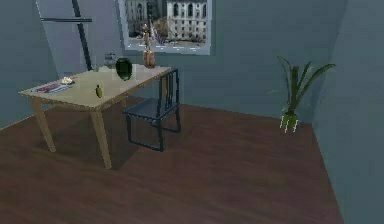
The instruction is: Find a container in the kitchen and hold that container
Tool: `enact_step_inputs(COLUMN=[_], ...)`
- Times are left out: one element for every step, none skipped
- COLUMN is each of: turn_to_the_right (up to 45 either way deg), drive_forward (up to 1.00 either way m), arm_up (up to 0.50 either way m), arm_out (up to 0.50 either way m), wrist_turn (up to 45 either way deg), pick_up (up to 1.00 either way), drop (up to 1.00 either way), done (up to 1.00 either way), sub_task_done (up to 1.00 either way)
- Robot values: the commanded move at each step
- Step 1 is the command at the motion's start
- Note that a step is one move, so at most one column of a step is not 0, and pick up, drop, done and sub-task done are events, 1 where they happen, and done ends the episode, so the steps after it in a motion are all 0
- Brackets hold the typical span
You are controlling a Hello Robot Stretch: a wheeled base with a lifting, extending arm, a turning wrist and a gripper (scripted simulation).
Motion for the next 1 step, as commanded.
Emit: enact_step_inputs(turn_to_the_right=[0.0], drive_forward=[0.10], arm_up=[0.00], arm_out=[0.00], wrist_turn=[0.0], pick_up=[0.00], drop=[0.00], done=[0.00], sub_task_done=[0.00])
